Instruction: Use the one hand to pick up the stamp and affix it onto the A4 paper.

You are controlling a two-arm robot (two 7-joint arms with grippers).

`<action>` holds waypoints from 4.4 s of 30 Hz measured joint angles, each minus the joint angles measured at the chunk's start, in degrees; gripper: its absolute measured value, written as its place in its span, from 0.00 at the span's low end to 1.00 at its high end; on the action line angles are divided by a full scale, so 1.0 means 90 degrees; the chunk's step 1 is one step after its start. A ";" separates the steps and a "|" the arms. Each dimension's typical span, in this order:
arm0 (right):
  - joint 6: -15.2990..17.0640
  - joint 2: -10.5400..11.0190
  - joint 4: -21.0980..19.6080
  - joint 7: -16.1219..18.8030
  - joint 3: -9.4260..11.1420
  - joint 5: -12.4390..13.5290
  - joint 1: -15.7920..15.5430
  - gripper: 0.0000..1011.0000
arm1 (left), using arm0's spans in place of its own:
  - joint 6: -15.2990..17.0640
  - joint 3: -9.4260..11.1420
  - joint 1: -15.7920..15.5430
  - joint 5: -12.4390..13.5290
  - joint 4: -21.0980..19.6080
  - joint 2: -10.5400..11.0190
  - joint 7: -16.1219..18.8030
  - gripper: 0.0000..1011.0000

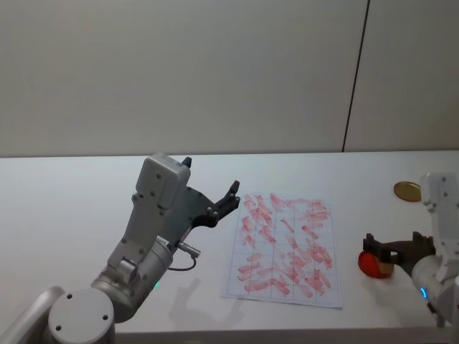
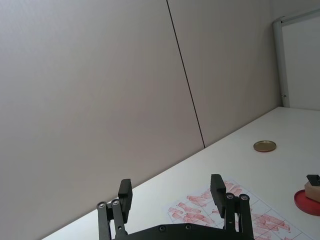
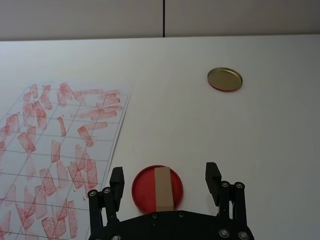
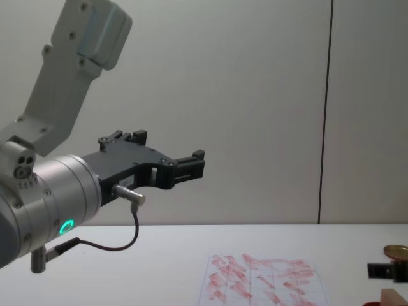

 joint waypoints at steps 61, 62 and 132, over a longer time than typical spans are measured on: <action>-0.0384 -0.0346 0.1463 0.0382 -0.0017 -0.0470 0.0659 0.22 | 0.0000 0.0000 0.0000 0.0000 0.0000 0.0000 0.0000 0.98; -0.0389 -0.0345 0.1449 0.0388 -0.0016 -0.0474 0.0655 0.22 | 0.0000 0.0000 0.0000 0.0000 0.0000 0.0000 0.0000 0.98; -0.0473 -0.0538 0.2530 0.0638 0.0063 -0.0645 0.1059 0.22 | 0.0000 0.0000 0.0000 0.0000 0.0000 0.0000 0.0000 0.98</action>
